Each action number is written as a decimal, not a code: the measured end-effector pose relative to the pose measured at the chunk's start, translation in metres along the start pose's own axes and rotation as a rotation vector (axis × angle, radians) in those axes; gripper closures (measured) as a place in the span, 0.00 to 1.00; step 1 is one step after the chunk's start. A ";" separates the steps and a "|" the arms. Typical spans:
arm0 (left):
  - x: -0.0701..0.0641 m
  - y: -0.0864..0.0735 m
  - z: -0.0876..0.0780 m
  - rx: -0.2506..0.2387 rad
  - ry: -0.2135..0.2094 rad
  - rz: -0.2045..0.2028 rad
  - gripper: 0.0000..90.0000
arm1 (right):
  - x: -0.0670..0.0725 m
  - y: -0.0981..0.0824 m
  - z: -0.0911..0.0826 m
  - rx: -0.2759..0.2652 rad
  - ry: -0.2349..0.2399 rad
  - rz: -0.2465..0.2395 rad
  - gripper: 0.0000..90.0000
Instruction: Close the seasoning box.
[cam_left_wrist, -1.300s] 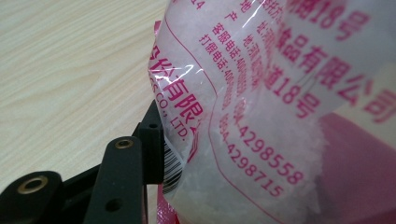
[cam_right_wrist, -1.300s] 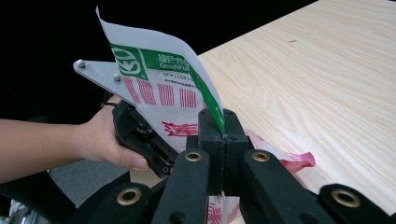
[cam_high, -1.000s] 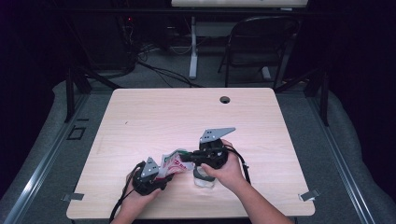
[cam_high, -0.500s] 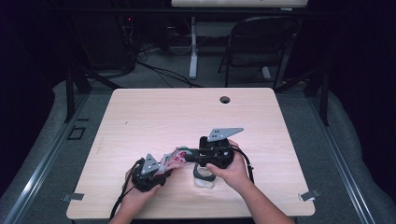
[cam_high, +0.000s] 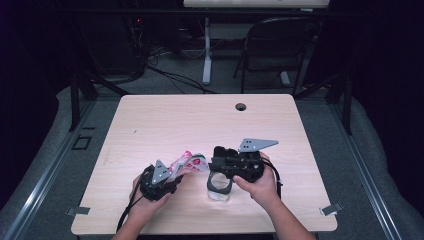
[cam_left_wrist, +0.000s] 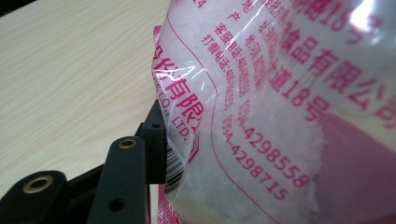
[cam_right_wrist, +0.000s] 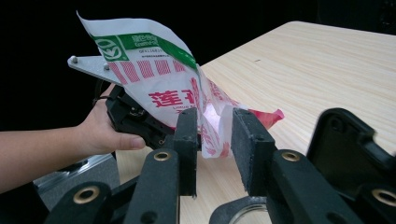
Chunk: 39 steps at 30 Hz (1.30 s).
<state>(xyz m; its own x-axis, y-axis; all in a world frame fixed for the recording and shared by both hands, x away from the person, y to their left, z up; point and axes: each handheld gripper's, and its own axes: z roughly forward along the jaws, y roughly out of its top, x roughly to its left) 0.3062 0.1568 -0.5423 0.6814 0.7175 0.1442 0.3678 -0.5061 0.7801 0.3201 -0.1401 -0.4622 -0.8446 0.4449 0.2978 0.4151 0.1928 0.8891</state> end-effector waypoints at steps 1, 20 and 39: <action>0.000 0.001 0.000 -0.002 0.003 0.006 0.61 | 0.000 -0.001 -0.002 -0.005 -0.003 0.002 0.79; -0.006 0.006 0.006 -0.013 0.075 0.123 0.62 | -0.010 -0.013 -0.012 0.002 -0.066 0.027 0.80; -0.012 0.023 0.010 -0.073 0.177 0.246 0.62 | -0.016 -0.014 -0.020 -0.031 -0.077 0.067 0.80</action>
<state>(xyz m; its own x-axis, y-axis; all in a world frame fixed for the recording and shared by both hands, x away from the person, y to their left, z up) 0.3128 0.1322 -0.5318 0.6210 0.6534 0.4329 0.1545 -0.6435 0.7497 0.3209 -0.1676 -0.4720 -0.7859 0.5224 0.3307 0.4583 0.1333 0.8787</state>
